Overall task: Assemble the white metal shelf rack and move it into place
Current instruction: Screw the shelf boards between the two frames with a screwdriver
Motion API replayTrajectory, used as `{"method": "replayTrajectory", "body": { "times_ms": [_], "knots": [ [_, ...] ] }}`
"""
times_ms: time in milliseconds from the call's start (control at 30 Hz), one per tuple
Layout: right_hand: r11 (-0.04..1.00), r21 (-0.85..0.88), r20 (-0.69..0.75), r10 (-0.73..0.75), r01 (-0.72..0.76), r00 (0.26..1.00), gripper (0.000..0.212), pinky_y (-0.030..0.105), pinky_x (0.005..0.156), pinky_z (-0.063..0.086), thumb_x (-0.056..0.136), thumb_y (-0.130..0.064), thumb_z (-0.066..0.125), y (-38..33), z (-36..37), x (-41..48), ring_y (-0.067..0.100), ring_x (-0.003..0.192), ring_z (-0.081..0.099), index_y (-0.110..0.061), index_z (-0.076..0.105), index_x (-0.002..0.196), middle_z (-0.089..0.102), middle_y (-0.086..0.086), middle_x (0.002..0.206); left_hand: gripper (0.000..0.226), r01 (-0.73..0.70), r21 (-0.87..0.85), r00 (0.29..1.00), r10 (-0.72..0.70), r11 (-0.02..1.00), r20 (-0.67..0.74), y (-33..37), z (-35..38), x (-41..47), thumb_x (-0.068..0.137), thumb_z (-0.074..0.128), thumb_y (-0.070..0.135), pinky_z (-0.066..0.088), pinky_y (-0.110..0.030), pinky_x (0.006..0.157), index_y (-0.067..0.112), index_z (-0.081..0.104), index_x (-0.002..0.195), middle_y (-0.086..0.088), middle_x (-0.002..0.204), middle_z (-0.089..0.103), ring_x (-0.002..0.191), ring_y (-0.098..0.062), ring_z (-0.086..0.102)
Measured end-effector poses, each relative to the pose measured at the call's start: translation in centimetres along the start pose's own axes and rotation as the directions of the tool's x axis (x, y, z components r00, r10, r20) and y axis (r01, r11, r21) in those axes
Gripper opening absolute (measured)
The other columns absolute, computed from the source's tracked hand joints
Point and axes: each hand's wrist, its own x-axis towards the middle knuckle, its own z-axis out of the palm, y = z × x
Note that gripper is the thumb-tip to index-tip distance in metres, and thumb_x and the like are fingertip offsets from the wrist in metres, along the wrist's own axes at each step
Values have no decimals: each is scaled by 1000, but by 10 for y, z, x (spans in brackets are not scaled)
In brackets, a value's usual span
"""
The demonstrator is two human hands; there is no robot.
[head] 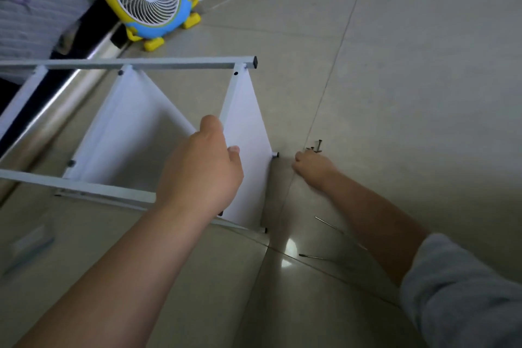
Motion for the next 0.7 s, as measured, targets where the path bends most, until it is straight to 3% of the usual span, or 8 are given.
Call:
{"method": "replayTrajectory", "body": {
  "times_ms": [167, 267, 400, 500, 567, 633, 700],
  "knots": [
    [999, -33, 28, -4, 5, 1000, 31, 38, 88, 45, 92, 1, 37, -1, -5, -1, 32, 118, 47, 3, 51, 119, 48, 18, 125, 23, -1, 30, 1000, 1, 1000, 11, -4, -2, 0, 97, 43, 24, 21, -27, 45, 11, 27, 87, 2, 64, 35, 54, -12, 33],
    [981, 162, -46, 116, -107, 992, 26, 36, 86, 44, 88, -4, 42, 0, -11, -8, 33, 109, 53, 1, 56, 110, 52, 19, 119, 28, -35, 74, 998, 31, 997, 46, -9, -5, -3, 94, 50, 27, 21, -26, 45, 12, 26, 89, 2, 64, 34, 54, -14, 32],
    [827, 546, -239, 312, -139, 919, 20, 29, 72, 39, 81, -7, 52, 2, -42, -31, 33, 93, 57, 0, 64, 95, 62, 19, 98, 35, -118, 145, 984, 97, 982, 147, -29, -12, -21, 90, 57, 32, 22, -26, 43, 16, 25, 88, 1, 66, 39, 50, -10, 36],
    [759, 647, -343, 370, -68, 863, 26, 25, 77, 38, 83, -2, 52, 0, -81, -58, 29, 95, 59, -1, 67, 104, 65, 19, 102, 37, -235, 209, 955, 186, 949, 233, -52, -17, -36, 90, 55, 36, 21, -24, 43, 20, 22, 84, 4, 68, 39, 51, -7, 34],
    [705, 709, -386, 410, -18, 826, 24, 19, 73, 41, 86, -2, 50, -2, -109, -77, 18, 84, 61, -2, 69, 101, 66, 16, 100, 37, -289, 213, 929, 219, 933, 299, -66, -21, -42, 89, 57, 36, 22, -24, 45, 20, 24, 85, 4, 67, 39, 53, -7, 36],
    [603, 796, -393, 445, 55, 805, 23, 9, 58, 42, 89, -2, 47, -8, -136, -93, -3, 60, 56, -6, 68, 98, 64, 10, 88, 37, -322, 210, 905, 235, 923, 354, -78, -25, -41, 86, 62, 36, 28, -25, 49, 18, 30, 92, 3, 71, 43, 61, -12, 41],
    [524, 840, -408, 436, 143, 802, 21, 4, 51, 39, 91, -4, 47, -20, -159, -108, -6, 49, 53, -11, 65, 96, 60, 2, 75, 40, -346, 192, 888, 254, 919, 384, -87, -27, -40, 82, 67, 34, 37, -30, 60, 16, 36, 99, -2, 81, 51, 73, -19, 49]
  ]
}}
